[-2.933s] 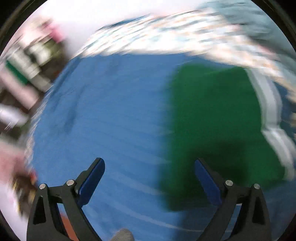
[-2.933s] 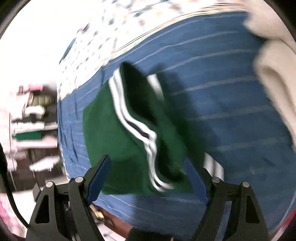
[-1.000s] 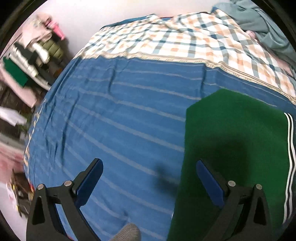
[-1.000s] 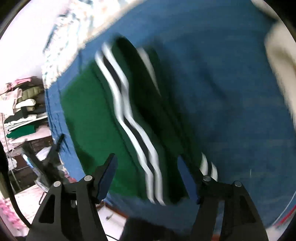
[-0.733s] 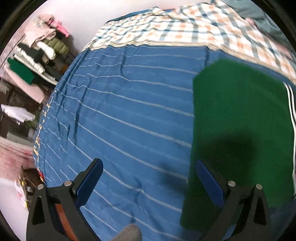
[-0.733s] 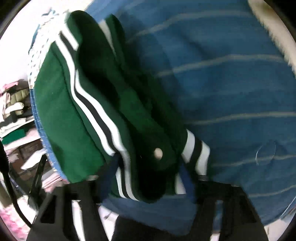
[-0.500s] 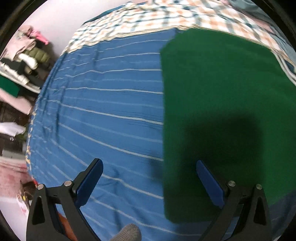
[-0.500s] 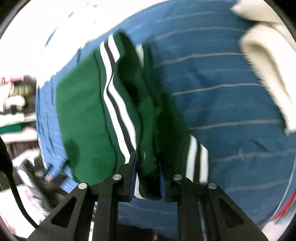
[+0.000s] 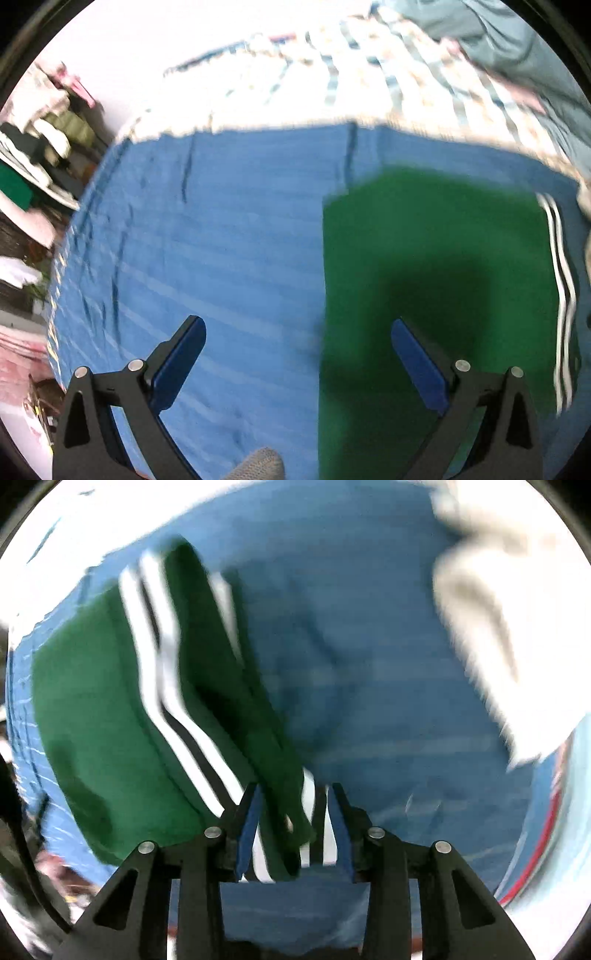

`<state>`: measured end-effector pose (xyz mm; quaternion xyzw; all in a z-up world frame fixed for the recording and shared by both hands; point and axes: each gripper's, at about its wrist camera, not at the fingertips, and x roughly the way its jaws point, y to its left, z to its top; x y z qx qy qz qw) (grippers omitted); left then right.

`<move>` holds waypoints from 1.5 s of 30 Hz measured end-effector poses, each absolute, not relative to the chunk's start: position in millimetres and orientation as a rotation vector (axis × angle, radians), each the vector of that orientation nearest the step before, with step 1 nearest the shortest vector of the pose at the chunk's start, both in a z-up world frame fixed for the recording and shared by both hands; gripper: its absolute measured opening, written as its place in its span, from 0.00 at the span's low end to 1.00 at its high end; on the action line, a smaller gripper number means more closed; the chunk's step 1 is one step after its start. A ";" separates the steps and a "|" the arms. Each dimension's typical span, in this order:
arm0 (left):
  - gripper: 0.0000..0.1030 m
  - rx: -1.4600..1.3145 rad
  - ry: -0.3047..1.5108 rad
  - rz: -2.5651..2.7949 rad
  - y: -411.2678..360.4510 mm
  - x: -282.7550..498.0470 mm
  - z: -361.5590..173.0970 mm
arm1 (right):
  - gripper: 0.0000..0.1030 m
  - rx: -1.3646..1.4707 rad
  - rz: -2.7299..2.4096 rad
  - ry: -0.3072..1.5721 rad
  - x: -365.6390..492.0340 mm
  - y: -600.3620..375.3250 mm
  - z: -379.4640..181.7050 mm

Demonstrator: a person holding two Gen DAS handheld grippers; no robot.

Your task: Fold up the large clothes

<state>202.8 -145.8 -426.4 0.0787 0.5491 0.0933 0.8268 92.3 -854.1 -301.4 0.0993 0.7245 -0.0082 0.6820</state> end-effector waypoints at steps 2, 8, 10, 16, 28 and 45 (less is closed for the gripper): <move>1.00 0.194 1.141 0.216 -152.2 231.2 -435.9 | 0.38 0.165 0.051 1.574 110.2 -822.9 -292.0; 1.00 0.282 1.192 0.200 -169.9 273.8 -495.4 | 0.38 0.005 0.175 1.529 180.8 -729.7 -324.5; 1.00 0.238 1.199 0.159 -165.3 272.8 -503.0 | 0.38 -0.027 0.157 1.635 192.9 -733.8 -366.8; 1.00 0.141 1.205 0.144 -144.7 247.5 -463.2 | 0.41 0.069 0.212 1.681 201.3 -746.7 -354.0; 0.99 -0.332 1.347 0.031 -83.1 186.2 -498.7 | 0.83 0.625 0.337 1.661 130.6 -894.3 -407.9; 0.89 -0.467 1.285 -0.309 -118.4 248.7 -498.8 | 0.39 0.902 0.616 1.599 155.9 -797.6 -452.2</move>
